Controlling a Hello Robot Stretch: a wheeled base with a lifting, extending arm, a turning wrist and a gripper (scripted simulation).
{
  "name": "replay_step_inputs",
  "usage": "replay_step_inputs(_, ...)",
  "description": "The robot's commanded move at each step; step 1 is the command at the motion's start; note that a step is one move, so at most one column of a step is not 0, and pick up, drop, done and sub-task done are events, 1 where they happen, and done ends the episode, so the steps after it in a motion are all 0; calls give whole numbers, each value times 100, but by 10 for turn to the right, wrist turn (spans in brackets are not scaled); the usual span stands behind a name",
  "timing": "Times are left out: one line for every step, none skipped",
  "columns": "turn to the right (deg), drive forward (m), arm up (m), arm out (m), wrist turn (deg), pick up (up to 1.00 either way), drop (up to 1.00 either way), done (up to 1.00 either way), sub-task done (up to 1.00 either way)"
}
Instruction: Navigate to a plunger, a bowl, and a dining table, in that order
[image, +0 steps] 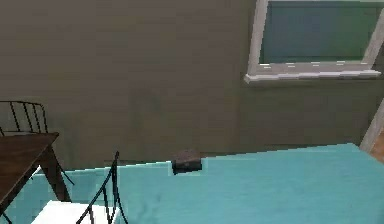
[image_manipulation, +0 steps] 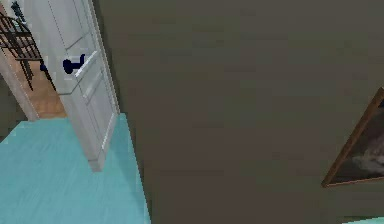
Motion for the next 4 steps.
replay_step_inputs(-30,0,0,0,0,0,0,0,0)
replay_step_inputs(0,15,0,0,0,0,0,0,0)
replay_step_inputs(360,0,0,0,0,0,0,0,0)
replay_step_inputs(0,40,0,0,0,0,0,0,0)
